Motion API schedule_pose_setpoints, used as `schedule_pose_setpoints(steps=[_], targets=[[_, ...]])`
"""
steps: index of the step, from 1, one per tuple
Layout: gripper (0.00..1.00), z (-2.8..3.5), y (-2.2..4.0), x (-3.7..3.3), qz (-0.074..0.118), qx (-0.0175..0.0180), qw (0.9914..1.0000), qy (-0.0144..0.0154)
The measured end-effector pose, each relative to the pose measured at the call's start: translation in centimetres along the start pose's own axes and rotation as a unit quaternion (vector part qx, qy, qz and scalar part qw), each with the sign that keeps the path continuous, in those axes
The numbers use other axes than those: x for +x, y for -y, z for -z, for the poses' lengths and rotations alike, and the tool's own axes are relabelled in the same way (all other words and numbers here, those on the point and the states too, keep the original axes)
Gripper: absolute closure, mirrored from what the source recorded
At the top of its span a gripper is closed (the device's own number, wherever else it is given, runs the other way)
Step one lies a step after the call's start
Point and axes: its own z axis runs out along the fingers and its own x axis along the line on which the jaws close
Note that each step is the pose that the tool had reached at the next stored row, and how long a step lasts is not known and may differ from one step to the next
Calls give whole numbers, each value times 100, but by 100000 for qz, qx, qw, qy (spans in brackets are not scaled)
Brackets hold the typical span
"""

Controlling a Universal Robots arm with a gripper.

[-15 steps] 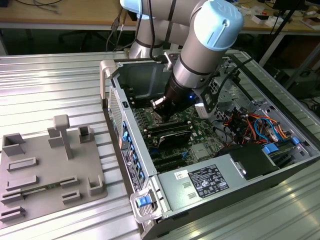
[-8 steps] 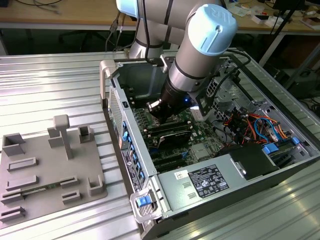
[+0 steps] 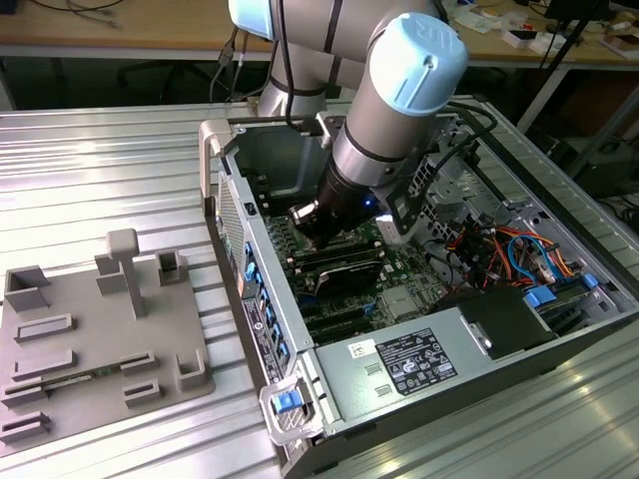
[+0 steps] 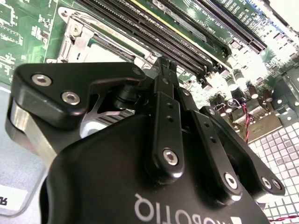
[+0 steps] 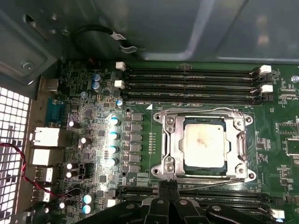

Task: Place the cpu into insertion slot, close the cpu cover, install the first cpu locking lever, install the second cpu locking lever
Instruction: 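Install the second cpu locking lever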

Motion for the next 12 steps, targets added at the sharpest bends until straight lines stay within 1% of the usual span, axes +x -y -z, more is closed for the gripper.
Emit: schedule_pose_setpoints(steps=[2, 3, 4, 5, 6, 8, 12], targets=[[89, -10, 1, 11, 3, -10, 100000, -1], [89, -13, 2, 11, 9, -73, 100000, -2], [89, -16, 2, 12, 12, -338, 99999, 11], [89, -20, 3, 12, 22, -885, 99996, 34], [89, -25, 4, 12, 33, -1507, 99989, 58], [89, -40, 5, 16, 34, -2004, 99980, 75], [89, -101, 15, 24, 32, -2021, 99980, 81]])
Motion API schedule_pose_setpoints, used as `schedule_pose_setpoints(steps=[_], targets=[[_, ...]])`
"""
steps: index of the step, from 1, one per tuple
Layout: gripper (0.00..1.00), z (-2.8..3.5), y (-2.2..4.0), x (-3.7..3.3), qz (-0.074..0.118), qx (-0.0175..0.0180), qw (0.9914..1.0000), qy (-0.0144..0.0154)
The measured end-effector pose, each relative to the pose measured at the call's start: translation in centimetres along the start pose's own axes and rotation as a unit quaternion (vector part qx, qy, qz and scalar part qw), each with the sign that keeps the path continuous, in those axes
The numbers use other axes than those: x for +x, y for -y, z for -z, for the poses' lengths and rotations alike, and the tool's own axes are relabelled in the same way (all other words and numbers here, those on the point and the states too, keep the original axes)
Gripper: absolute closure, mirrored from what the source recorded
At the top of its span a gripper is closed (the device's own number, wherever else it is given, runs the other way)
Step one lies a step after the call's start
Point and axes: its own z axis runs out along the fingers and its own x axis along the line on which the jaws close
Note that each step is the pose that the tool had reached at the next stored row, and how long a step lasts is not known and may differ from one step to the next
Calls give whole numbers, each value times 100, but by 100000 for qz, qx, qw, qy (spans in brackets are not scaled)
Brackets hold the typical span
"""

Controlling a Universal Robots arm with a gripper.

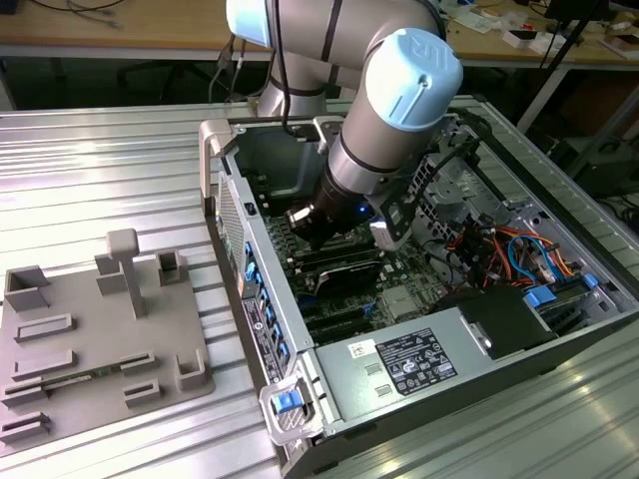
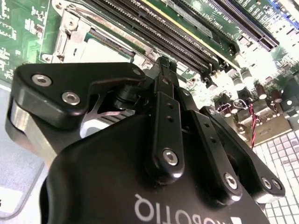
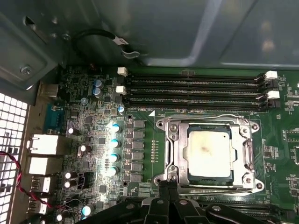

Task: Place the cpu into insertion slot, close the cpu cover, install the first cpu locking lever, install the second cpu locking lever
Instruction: 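Install the second cpu locking lever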

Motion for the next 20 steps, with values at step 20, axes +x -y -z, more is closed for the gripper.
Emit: schedule_pose_setpoints(steps=[20], targets=[[89, -66, -62, 15, 0, 677, 99998, -30]])
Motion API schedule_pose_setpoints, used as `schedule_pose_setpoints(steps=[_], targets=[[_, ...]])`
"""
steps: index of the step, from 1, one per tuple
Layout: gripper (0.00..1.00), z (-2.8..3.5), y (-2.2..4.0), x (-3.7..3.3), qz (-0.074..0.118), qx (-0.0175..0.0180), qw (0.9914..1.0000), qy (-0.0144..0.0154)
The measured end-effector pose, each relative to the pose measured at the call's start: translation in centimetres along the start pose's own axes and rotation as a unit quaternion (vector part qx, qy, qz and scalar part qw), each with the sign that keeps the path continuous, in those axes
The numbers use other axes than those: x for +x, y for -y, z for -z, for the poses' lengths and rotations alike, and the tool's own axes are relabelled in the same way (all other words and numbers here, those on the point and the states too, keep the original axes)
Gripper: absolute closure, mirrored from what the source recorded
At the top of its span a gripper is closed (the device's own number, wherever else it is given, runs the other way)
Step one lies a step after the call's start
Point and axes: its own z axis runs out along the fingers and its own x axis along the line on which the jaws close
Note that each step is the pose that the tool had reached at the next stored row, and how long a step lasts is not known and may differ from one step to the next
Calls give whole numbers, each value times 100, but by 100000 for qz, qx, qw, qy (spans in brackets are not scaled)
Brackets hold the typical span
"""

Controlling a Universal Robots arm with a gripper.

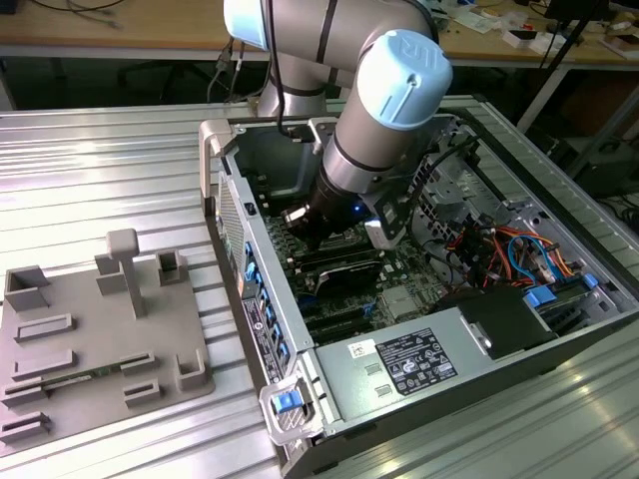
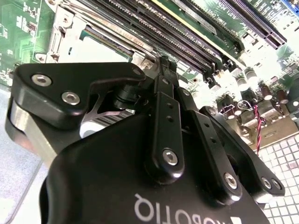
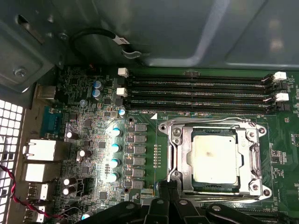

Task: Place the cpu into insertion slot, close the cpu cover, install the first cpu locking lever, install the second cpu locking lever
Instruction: 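Install the second cpu locking lever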

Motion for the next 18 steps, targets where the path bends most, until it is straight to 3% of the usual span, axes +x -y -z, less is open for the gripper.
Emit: schedule_pose_setpoints(steps=[15, 18], targets=[[89, -56, -10, -1, -1, 40, 100000, -21], [89, -59, -12, -1, -19, 841, 99996, -36]])
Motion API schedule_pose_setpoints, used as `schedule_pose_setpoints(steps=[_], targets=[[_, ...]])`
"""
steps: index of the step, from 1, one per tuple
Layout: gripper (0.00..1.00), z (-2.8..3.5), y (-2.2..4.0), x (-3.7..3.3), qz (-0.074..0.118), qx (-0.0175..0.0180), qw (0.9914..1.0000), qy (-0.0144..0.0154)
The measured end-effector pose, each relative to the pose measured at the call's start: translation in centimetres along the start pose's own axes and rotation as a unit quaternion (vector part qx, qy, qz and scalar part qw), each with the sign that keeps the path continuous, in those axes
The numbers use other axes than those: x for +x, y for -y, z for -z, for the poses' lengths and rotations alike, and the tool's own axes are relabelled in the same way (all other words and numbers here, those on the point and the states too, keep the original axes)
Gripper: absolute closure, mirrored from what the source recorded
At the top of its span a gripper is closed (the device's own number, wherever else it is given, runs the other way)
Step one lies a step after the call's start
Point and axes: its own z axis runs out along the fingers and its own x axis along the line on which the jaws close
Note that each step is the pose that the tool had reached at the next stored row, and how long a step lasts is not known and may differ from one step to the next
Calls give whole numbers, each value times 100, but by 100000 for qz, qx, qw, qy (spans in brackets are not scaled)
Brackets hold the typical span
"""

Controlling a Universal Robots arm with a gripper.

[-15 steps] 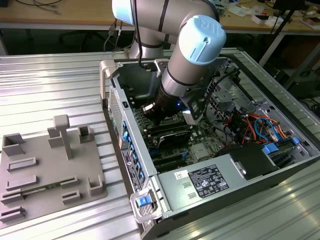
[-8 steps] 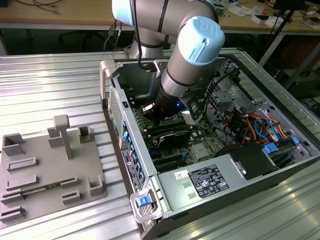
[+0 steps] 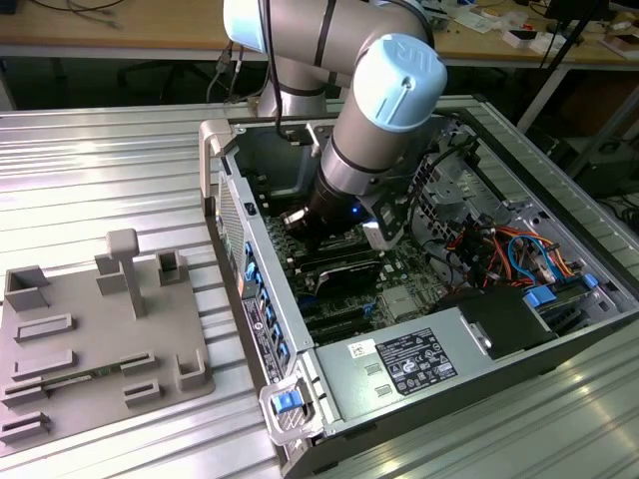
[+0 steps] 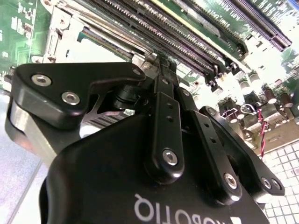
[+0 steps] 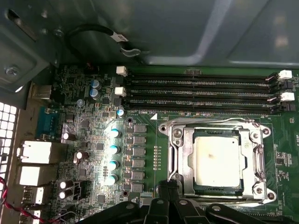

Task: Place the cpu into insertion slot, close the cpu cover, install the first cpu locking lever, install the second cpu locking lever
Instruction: 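Install the second cpu locking lever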

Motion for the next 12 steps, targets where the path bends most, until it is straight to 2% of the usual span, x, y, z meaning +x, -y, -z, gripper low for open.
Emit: schedule_pose_setpoints(steps=[3, 7, 12], targets=[[89, 0, -7, 0, -4, 285, 100000, -10], [89, 31, -34, -1, 0, 330, 99999, 1], [89, 167, -80, -1, -3, 402, 99999, -12]])
